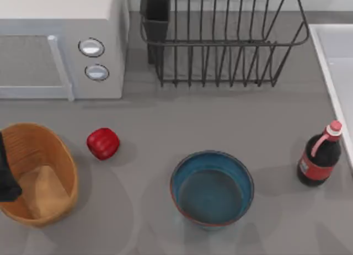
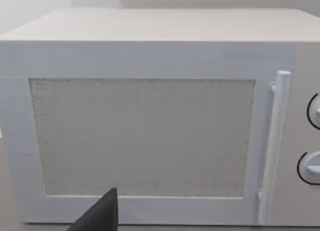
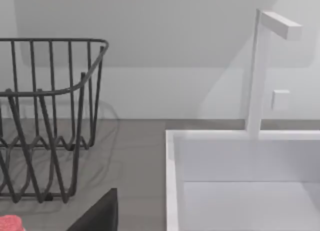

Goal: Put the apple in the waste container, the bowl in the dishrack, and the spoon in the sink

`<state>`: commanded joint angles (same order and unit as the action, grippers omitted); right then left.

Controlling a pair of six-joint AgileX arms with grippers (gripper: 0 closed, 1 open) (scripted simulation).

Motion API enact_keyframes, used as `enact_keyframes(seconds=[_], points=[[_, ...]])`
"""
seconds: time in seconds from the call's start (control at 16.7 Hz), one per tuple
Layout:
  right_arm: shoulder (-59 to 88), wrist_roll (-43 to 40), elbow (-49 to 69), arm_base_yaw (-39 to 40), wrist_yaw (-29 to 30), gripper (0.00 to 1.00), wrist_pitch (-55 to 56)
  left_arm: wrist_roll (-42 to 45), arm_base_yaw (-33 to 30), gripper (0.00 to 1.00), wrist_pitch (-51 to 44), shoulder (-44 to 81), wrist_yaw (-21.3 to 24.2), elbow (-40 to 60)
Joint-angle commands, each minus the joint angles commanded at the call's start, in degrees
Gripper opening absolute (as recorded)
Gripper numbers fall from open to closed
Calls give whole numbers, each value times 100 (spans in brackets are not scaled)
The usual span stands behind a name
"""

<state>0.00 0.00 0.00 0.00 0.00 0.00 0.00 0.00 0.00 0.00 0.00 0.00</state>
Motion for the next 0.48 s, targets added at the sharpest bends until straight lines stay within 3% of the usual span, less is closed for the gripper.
enact_keyframes(seconds=[0.24, 0.48], points=[[0, 0, 0, 0, 0, 100, 0, 40, -50, 100, -121, 176, -7, 167], [0, 0, 0, 0, 0, 100, 0, 261, -326, 100, -784, 1263, -47, 1110]])
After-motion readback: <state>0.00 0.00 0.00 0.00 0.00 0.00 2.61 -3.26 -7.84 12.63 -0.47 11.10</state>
